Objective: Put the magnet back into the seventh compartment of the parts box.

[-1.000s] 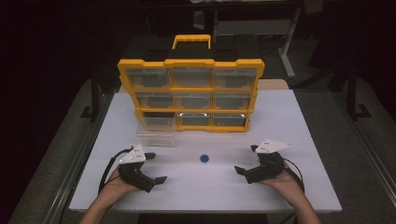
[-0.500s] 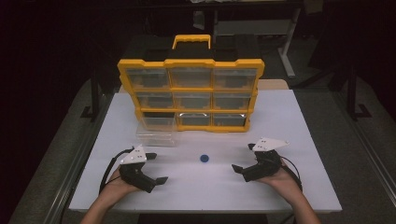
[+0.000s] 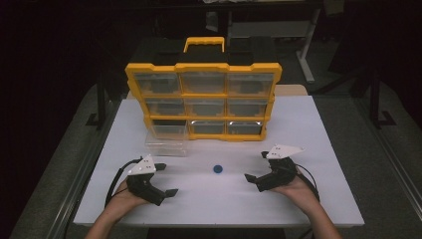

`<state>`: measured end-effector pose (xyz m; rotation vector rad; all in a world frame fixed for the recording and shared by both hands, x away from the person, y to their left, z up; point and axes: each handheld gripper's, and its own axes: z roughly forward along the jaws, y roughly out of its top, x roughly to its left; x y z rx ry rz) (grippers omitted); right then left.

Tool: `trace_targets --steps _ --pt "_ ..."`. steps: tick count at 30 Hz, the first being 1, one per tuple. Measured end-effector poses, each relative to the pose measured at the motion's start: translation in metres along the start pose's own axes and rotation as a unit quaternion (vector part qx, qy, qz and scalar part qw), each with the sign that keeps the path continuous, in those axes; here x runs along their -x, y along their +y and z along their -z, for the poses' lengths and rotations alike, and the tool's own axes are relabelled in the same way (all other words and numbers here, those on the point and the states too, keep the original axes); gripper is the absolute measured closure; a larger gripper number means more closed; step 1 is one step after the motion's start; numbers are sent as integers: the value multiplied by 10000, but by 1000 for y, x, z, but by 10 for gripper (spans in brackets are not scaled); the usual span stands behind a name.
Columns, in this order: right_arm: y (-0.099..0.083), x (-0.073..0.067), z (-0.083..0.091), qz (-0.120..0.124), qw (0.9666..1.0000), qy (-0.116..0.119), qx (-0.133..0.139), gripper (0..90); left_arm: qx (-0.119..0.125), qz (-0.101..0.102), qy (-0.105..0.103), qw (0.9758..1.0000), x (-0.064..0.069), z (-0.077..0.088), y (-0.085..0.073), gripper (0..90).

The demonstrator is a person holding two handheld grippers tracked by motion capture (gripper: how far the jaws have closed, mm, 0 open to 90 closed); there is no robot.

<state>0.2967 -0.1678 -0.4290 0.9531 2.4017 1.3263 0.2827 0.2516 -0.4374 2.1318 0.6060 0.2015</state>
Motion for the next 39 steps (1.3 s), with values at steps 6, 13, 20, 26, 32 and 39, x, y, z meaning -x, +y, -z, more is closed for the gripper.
trace_targets --steps 6,13,20,26,32,39 --pt "3 1 -2 -45 10000 56 43 0 3 20 21 10000 0 0 0 0" --pt "5 2 -5 -30 10000 73 2 0 47 62 69 9999 -1 2 -1 40" --pt "9 2 -11 45 9999 93 -13 0 55 35 60 10000 0 1 -1 33" --pt "12 2 -13 54 9999 79 -40 0 68 60 42 10000 -1 0 -2 24" --pt "15 3 -16 10 10000 82 -53 0 45 69 45 10000 -1 0 -2 9" --pt "20 3 -22 49 9999 103 -66 0 25 73 43 10000 -1 0 -1 0"
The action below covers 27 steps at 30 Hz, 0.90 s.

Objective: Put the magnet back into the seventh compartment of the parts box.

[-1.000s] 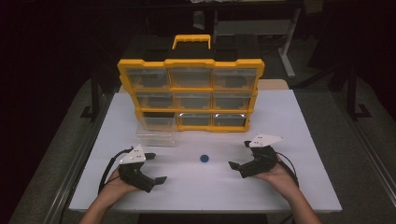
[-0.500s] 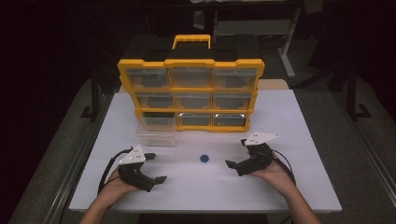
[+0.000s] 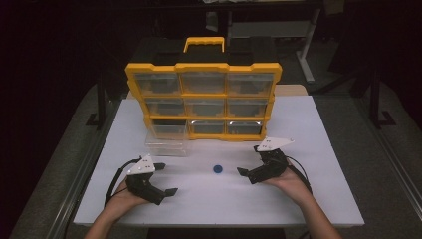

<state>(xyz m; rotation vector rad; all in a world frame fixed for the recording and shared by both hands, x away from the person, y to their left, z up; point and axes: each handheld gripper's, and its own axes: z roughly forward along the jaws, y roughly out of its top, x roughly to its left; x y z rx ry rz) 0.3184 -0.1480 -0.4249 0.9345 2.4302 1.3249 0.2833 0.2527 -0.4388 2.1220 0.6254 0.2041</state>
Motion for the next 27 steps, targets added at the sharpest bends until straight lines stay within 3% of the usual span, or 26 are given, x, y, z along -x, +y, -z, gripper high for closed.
trace_targets --steps 27 --pt "19 1 -14 99 9999 101 47 0 -17 -3 -53 10000 0 0 0 0"
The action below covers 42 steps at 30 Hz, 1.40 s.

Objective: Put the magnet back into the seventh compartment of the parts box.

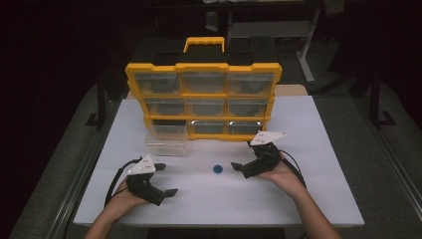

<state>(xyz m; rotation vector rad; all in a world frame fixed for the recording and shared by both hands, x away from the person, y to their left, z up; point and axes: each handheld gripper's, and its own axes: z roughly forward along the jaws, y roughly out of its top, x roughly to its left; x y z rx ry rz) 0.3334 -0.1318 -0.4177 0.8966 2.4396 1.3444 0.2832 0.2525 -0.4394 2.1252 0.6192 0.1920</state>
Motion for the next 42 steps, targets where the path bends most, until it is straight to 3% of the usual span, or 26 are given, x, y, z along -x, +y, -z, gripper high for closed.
trace_targets --steps 42 --pt "22 -2 -31 78 9999 130 -45 0 8 -3 -8 10000 0 0 0 0"
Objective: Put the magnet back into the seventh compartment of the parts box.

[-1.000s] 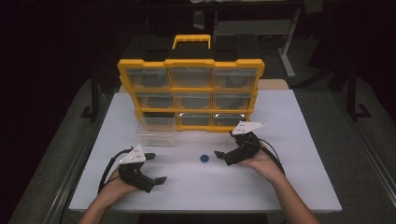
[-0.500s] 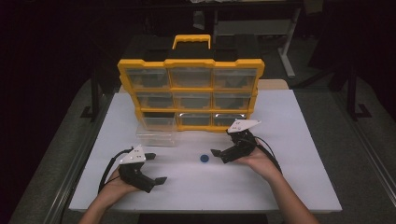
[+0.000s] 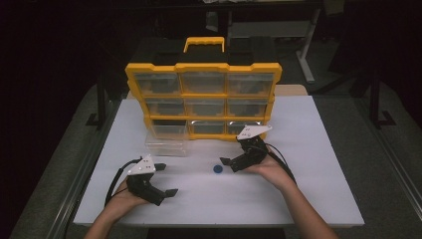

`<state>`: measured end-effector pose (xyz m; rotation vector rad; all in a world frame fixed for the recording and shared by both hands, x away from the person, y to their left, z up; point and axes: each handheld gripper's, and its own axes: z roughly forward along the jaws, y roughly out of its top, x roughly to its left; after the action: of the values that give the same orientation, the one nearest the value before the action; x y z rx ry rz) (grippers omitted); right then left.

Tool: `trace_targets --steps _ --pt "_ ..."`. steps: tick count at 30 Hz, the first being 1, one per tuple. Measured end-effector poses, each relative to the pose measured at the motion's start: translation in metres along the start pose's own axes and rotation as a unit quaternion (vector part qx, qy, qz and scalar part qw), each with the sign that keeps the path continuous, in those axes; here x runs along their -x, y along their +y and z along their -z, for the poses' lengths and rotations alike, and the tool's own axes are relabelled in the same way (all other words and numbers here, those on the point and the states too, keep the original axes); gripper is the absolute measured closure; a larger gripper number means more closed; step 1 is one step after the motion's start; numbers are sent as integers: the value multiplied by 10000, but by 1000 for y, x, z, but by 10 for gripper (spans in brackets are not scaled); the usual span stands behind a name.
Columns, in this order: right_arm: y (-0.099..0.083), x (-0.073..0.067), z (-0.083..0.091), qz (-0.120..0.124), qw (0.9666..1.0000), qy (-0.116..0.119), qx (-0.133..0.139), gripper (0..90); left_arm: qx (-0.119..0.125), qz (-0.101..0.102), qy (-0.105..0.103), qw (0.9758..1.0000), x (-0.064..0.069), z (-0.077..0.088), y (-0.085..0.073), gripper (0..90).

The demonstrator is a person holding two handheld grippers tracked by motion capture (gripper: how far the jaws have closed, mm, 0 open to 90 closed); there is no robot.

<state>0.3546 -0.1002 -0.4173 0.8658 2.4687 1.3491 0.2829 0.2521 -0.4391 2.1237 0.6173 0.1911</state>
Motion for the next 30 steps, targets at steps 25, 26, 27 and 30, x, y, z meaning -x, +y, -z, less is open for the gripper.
trace_targets --steps 25,26,27,30 --pt "8 -7 -20 140 9997 197 -64 0 -9 -12 -12 10000 -1 -1 0 0" --pt "8 -8 -21 137 9997 211 -75 0 -8 -9 -15 10000 -1 -1 0 0" --pt "8 -9 -22 165 9996 218 -102 0 -8 -2 -20 10000 -1 -1 0 0" --pt "8 -9 -25 286 9992 209 -161 0 -36 -13 -29 10000 0 -1 -1 0"
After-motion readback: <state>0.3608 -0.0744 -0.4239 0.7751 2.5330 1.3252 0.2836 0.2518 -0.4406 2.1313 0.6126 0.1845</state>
